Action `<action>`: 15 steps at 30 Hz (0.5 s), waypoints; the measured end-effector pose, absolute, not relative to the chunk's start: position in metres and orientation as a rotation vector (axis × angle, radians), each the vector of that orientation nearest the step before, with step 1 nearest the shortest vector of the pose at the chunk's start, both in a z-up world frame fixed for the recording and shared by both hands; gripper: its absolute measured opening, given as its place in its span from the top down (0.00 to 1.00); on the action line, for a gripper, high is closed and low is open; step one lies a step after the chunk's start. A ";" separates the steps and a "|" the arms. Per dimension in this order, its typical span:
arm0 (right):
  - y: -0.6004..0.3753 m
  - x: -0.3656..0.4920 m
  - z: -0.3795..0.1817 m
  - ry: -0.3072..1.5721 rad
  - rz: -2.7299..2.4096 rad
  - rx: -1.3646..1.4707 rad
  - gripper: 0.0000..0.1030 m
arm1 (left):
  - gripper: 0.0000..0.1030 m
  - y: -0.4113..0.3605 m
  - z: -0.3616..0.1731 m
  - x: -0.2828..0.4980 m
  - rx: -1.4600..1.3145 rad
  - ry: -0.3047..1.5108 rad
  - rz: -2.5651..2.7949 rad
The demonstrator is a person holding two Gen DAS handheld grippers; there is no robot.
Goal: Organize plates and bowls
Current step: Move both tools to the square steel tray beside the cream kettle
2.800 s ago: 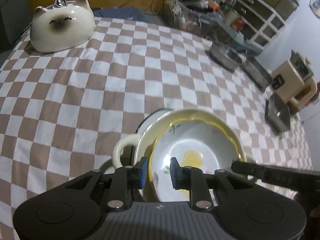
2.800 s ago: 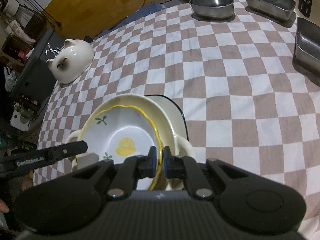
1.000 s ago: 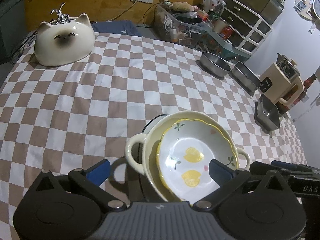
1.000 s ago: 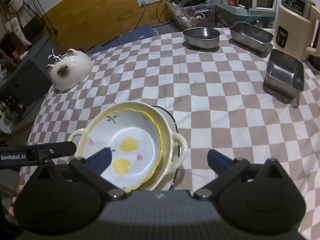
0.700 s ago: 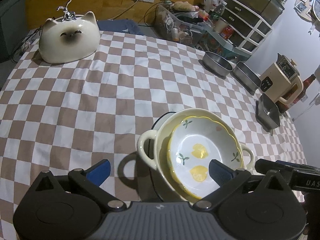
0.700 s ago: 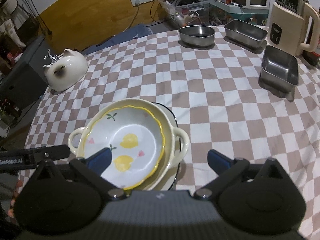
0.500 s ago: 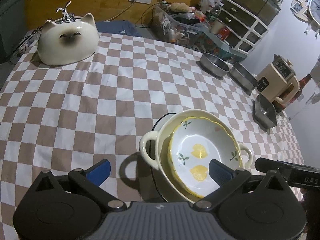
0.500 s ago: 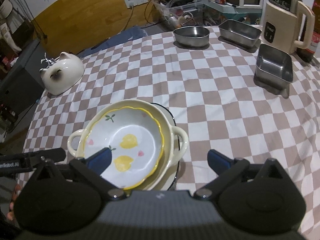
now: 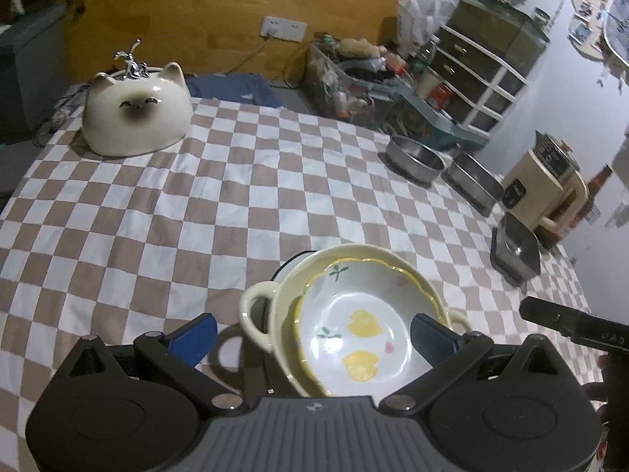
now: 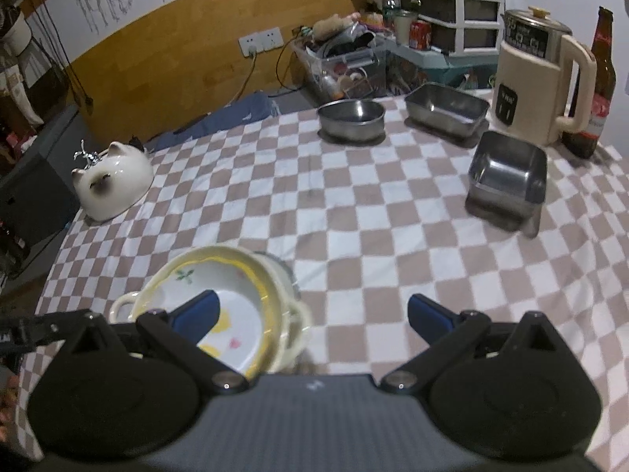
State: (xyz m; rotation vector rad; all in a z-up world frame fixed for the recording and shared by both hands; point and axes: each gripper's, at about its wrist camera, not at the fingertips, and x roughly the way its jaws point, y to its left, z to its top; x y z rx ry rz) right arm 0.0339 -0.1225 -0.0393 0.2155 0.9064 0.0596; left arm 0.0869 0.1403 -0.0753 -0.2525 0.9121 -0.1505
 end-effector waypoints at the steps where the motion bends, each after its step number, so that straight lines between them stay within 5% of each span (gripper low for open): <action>1: -0.130 0.036 -0.040 0.899 0.069 0.206 0.01 | 0.00 0.134 -0.074 0.086 -0.260 0.906 -0.130; 15: -0.277 0.065 -0.034 0.851 0.243 0.061 0.01 | 0.00 -0.015 -0.068 0.078 -0.343 0.832 -0.012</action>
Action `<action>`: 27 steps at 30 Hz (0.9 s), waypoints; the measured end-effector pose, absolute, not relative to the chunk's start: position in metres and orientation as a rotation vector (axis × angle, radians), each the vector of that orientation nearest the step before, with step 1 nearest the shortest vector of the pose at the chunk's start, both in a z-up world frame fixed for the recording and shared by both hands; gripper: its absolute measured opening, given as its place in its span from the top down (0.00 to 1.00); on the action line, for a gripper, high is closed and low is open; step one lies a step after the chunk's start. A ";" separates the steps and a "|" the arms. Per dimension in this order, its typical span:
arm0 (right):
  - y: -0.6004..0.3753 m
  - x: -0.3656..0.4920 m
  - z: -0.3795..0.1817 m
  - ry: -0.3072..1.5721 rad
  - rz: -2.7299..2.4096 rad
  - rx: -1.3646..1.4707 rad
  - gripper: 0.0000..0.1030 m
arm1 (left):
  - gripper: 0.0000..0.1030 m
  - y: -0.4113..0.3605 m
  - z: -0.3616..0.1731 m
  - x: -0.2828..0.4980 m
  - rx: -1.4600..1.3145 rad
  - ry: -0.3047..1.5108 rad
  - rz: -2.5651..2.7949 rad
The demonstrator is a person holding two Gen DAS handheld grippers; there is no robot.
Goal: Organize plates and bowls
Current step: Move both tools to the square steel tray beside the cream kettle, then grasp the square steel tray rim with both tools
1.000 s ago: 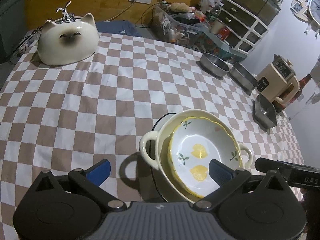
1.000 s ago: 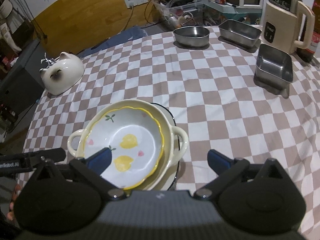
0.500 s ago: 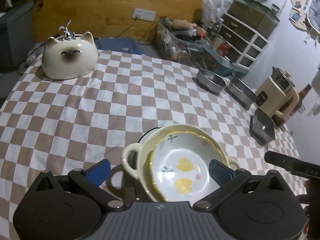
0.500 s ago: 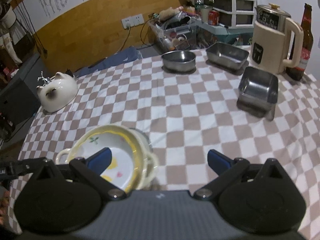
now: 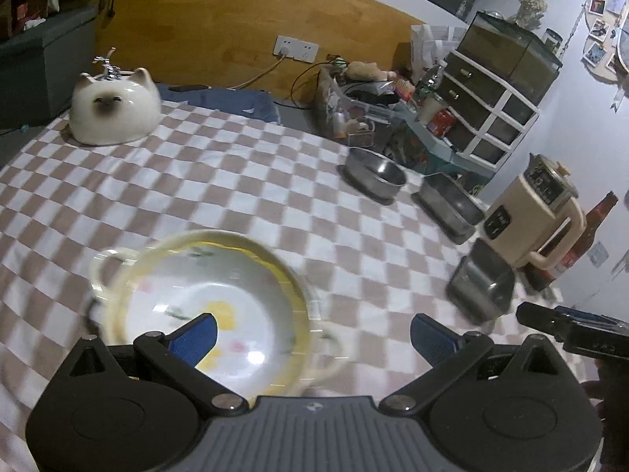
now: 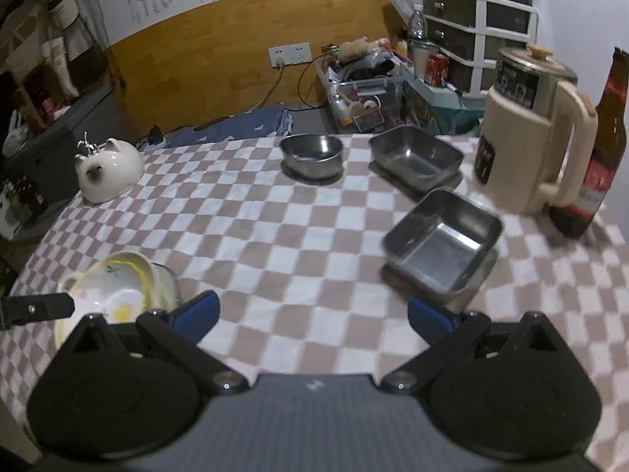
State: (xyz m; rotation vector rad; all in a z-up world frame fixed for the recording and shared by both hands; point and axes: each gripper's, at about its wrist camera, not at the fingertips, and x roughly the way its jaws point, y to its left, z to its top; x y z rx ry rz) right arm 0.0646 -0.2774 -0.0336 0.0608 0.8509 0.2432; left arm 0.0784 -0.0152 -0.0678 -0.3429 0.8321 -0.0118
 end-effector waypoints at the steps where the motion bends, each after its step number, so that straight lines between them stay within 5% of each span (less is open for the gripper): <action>1: -0.288 0.068 -0.032 0.848 0.252 0.046 0.01 | 0.00 -0.025 -0.067 0.080 -0.355 0.826 -0.013; 20: -0.417 0.176 -0.036 0.760 0.363 -0.018 0.01 | 0.01 -0.131 -0.082 0.168 -0.627 0.927 -0.022; 27: -0.420 0.231 -0.073 0.870 0.432 -0.092 0.01 | 0.16 -0.159 -0.101 0.196 -0.728 1.009 -0.115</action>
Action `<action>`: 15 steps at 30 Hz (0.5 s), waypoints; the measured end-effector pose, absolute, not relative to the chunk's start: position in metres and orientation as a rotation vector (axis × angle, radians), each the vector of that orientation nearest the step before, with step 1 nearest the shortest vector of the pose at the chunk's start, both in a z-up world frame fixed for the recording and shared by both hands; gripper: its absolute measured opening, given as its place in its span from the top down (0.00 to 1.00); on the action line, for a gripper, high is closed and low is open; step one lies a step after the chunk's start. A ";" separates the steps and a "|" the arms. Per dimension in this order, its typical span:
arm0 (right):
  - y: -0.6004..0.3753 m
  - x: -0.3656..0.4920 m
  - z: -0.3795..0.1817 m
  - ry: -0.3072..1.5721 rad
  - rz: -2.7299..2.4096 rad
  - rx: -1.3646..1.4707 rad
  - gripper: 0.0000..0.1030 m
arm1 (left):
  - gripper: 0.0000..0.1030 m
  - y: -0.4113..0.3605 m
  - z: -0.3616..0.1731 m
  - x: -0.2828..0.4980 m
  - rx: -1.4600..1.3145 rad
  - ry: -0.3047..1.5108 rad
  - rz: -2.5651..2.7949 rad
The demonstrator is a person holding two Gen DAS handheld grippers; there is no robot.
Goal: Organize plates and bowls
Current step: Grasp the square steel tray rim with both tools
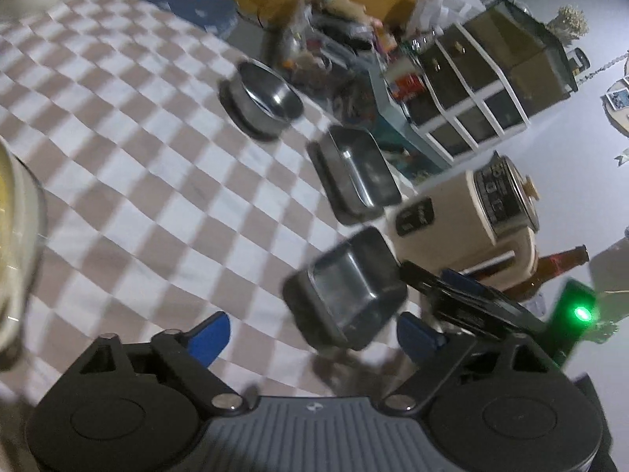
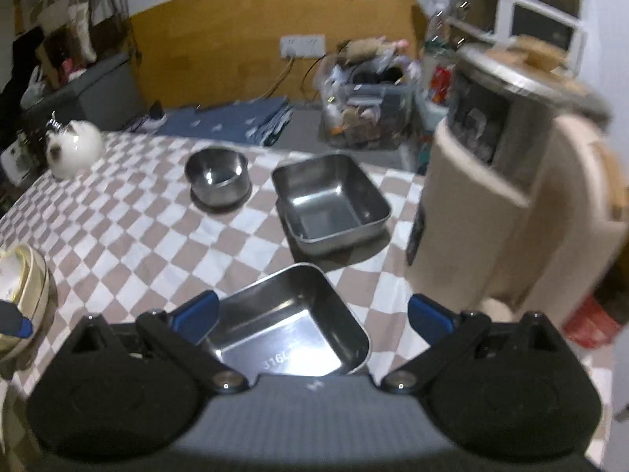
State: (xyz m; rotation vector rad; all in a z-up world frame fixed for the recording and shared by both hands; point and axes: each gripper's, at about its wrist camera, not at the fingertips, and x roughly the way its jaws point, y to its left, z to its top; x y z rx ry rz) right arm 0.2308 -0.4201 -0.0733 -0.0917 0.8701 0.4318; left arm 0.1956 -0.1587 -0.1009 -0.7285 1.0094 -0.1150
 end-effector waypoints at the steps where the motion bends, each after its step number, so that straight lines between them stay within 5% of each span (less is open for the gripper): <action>1: -0.420 0.238 -0.079 0.894 0.437 -0.096 0.01 | 0.17 -0.162 -0.104 0.198 -0.743 1.020 -0.125; 6: -0.416 0.264 -0.100 0.966 0.494 -0.125 0.26 | 0.25 -0.176 -0.128 0.211 -0.891 1.085 -0.162; 15: -0.416 0.303 -0.128 1.057 0.554 -0.129 0.53 | 0.29 -0.196 -0.163 0.235 -0.987 1.154 -0.173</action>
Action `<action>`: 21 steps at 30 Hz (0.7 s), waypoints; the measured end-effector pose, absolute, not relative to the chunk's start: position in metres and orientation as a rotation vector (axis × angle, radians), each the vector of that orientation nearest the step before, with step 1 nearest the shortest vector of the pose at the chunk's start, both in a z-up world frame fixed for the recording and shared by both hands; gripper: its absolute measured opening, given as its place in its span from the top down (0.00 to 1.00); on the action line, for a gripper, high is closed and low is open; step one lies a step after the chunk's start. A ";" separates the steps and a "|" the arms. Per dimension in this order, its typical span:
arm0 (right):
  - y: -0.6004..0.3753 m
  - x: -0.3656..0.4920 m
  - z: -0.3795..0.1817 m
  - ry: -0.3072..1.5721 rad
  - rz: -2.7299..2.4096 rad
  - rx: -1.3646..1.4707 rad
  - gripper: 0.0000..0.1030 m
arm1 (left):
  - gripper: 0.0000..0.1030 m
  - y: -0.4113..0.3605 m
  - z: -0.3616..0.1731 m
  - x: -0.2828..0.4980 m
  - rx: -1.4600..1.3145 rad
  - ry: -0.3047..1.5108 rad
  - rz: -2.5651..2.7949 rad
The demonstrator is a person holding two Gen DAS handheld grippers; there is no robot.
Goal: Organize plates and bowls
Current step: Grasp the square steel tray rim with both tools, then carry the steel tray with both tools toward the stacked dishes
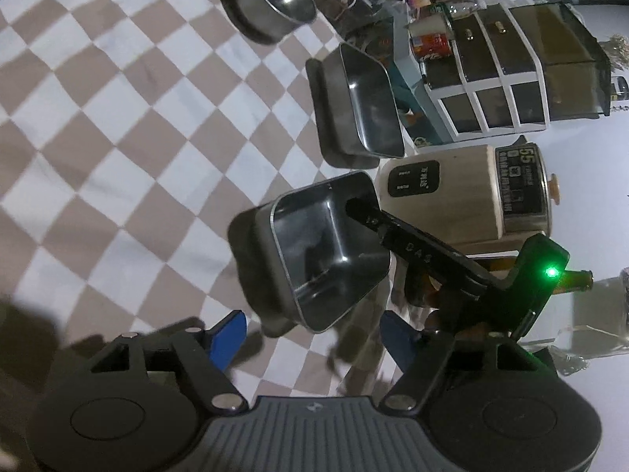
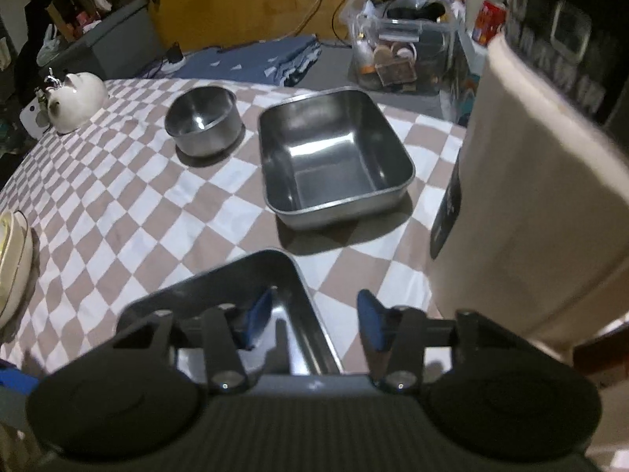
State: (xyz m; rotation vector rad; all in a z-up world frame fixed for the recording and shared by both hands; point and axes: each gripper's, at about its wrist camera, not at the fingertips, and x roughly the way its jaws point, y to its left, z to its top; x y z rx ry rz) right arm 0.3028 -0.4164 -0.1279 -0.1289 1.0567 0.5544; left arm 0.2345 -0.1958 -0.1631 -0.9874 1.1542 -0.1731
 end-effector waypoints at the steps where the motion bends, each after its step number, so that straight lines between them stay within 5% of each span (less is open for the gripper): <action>1: -0.417 0.303 -0.131 1.065 0.557 -0.128 0.56 | 0.30 -0.198 -0.165 0.238 -0.984 1.156 -0.176; 3: -0.417 0.301 -0.133 1.072 0.558 -0.126 0.74 | 0.35 -0.204 -0.169 0.245 -0.965 1.167 -0.183; 5: -0.419 0.299 -0.134 1.077 0.566 -0.110 0.80 | 0.39 -0.207 -0.171 0.251 -0.944 1.172 -0.188; 8: -0.421 0.291 -0.130 1.071 0.575 -0.100 0.82 | 0.45 -0.208 -0.173 0.258 -0.927 1.171 -0.188; 21: -0.435 0.223 -0.088 0.970 0.516 0.028 0.85 | 0.47 -0.188 -0.150 0.247 -0.779 1.123 -0.218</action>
